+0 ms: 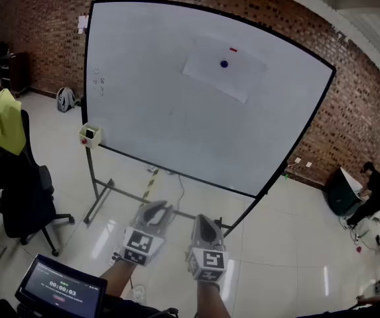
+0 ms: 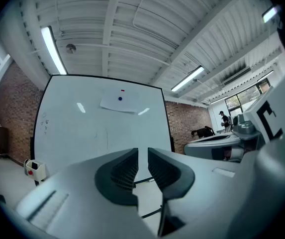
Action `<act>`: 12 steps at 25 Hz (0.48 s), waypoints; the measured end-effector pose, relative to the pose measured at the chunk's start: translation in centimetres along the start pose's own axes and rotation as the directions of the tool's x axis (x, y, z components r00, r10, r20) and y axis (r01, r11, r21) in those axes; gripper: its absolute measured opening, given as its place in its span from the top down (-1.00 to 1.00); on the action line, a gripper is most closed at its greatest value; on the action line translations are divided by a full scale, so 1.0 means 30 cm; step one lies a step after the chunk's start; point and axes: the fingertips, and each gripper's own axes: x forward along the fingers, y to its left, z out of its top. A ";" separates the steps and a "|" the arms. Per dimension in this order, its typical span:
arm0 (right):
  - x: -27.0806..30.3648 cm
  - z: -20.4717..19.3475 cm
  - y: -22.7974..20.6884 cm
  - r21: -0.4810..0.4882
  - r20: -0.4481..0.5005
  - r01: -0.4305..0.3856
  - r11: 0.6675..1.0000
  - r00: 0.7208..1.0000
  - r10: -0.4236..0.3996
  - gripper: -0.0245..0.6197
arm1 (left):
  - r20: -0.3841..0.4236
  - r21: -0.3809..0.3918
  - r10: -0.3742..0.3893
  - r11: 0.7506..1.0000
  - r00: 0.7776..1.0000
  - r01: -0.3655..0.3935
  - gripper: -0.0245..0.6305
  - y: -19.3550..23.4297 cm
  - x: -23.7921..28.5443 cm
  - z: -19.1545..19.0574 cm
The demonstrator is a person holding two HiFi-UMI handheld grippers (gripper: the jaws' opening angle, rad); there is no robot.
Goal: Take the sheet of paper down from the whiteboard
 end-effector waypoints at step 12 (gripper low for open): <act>0.427 0.201 -0.115 -0.084 0.045 0.106 0.991 0.994 -0.103 0.88 | 0.010 -0.030 -0.051 0.998 0.999 0.051 0.74 0.265 0.335 0.029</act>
